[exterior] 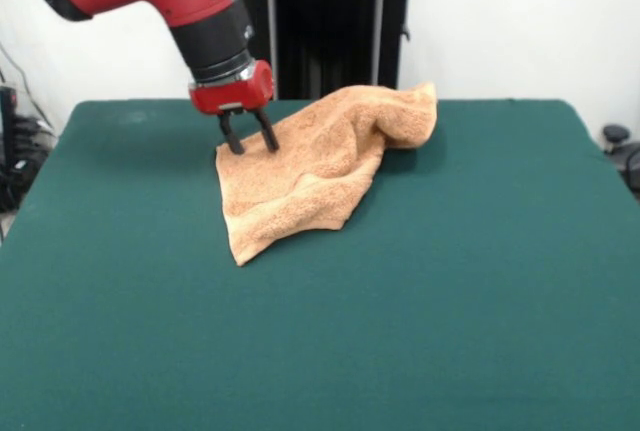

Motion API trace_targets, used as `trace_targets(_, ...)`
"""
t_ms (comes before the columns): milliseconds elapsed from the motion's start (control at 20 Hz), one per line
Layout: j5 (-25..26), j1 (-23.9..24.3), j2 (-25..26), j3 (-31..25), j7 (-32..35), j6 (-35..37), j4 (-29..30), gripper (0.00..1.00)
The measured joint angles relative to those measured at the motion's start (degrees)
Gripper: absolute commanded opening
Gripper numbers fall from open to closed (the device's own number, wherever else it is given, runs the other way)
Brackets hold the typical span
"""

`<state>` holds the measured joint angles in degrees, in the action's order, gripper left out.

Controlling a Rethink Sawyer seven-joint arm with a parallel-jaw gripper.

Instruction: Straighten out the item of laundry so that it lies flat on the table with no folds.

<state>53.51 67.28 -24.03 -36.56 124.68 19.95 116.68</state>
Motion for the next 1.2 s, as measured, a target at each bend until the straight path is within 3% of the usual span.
trace_targets(1200, 0.0, 1.9, 1.0, -1.6, 0.0, 1.2, 0.0, 1.0)
